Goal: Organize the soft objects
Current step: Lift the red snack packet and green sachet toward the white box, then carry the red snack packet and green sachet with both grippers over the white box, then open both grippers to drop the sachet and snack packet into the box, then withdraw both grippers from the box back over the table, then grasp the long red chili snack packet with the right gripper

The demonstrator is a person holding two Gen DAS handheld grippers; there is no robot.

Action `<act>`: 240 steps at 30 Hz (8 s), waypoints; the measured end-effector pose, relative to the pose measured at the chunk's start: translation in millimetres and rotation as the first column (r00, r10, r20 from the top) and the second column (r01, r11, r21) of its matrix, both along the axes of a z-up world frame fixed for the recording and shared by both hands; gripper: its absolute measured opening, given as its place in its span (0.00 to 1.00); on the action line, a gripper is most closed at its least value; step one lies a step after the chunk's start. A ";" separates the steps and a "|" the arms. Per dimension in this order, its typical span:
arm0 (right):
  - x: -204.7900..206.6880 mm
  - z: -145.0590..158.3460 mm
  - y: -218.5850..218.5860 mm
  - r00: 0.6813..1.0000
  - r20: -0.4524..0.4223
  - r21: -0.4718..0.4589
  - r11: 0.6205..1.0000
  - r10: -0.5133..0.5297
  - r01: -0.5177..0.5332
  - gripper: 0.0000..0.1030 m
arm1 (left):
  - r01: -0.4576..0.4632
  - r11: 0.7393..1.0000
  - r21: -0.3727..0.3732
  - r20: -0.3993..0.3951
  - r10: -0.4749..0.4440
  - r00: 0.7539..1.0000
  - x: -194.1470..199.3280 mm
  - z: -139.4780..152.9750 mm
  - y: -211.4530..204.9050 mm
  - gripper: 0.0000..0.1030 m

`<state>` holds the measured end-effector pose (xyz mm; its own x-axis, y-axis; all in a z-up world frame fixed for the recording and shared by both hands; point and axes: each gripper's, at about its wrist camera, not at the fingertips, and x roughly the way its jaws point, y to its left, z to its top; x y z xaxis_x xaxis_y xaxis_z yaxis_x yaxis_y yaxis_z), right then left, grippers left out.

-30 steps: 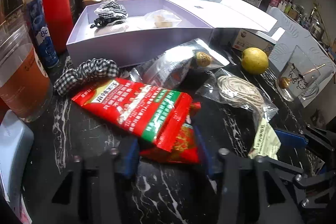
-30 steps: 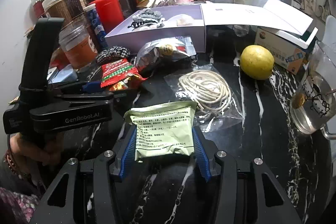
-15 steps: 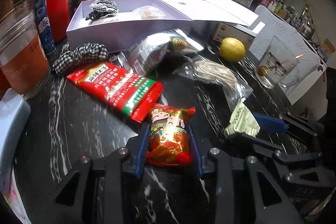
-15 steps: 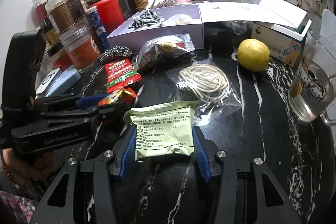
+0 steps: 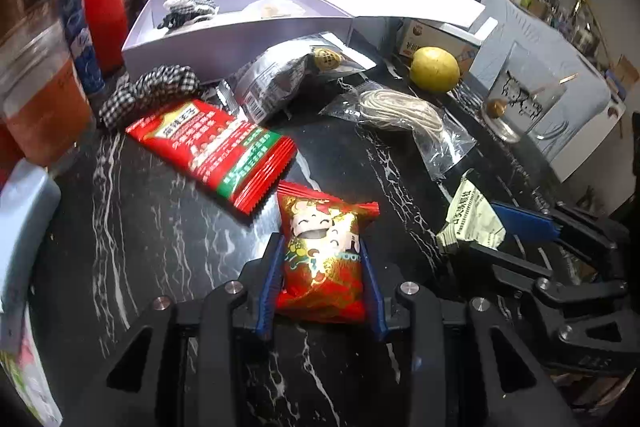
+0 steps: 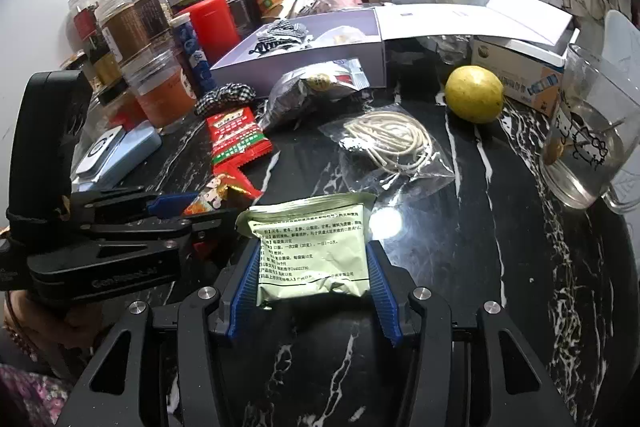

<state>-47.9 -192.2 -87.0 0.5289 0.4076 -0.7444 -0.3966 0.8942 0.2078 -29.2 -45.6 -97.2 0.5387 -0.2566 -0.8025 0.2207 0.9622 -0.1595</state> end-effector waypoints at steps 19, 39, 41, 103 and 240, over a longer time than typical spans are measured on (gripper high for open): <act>1.4 4.1 2.9 1.000 0.017 -0.010 1.000 0.004 -0.004 0.50 | -0.014 0.998 -0.054 0.040 0.016 0.999 -6.7 19.7 8.5 0.33; 36.8 77.4 14.6 0.980 0.190 0.045 0.997 0.055 -0.064 0.50 | -0.078 0.994 -0.075 0.259 0.095 0.961 13.2 103.4 30.7 0.33; 41.9 87.7 17.4 0.974 0.219 0.042 0.996 0.062 -0.073 0.50 | -0.081 0.994 -0.076 0.279 0.100 0.955 18.0 111.7 32.4 0.33; 335.5 45.6 82.2 0.998 0.017 -0.005 0.998 0.068 -0.068 0.50 | -0.297 0.952 0.079 0.132 0.286 0.949 281.4 50.5 88.7 0.33; 65.2 9.0 46.1 0.996 0.059 -0.035 0.997 0.068 -0.066 0.78 | -0.271 0.962 -0.014 0.051 0.272 0.961 24.6 26.3 82.8 0.87</act>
